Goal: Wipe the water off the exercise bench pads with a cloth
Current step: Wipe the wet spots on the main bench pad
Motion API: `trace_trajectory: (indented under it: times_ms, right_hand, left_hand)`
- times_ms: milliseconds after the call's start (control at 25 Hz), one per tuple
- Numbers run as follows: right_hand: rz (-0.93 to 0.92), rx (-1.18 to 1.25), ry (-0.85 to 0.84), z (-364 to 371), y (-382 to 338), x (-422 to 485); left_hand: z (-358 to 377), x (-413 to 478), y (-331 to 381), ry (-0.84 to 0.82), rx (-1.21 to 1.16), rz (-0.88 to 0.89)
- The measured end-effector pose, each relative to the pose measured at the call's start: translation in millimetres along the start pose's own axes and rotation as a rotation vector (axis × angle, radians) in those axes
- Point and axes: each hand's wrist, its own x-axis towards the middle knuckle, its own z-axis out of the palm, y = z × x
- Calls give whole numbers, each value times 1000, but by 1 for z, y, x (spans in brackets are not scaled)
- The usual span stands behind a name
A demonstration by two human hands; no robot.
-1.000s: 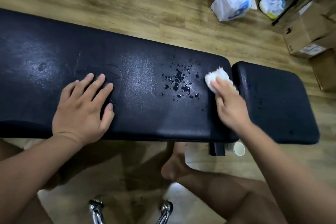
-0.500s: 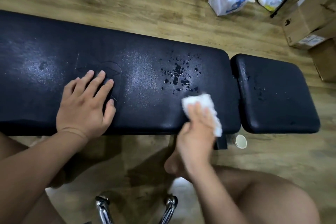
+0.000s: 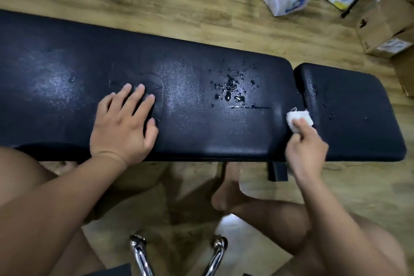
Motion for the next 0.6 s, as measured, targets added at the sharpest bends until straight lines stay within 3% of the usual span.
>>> trace_trajectory:
  times_ms: [80, 200, 280, 320, 400, 480, 600]
  right_hand:
    - [-261, 42, -28, 33, -34, -48]
    - [-643, 17, -203, 75, -105, -127]
    - [-865, 7, -275, 80, -124, -129]
    - [-888, 26, -259, 76, -113, -109]
    - [-750, 8, -189, 56, -67, -62]
    - [-478, -80, -59, 20, -11, -9]
    - [-150, -178, 30, 2, 8, 17]
  left_hand:
    - [0, 0, 0, 11, -5, -10]
    - [0, 0, 0, 5, 2, 2]
    - [-1, 1, 0, 8, -3, 9]
    - [-1, 1, 1, 7, -2, 8]
    - [-1, 2, 1, -6, -14, -3]
    - [0, 0, 1, 3, -6, 0]
    - [2, 1, -1, 28, 9, 5]
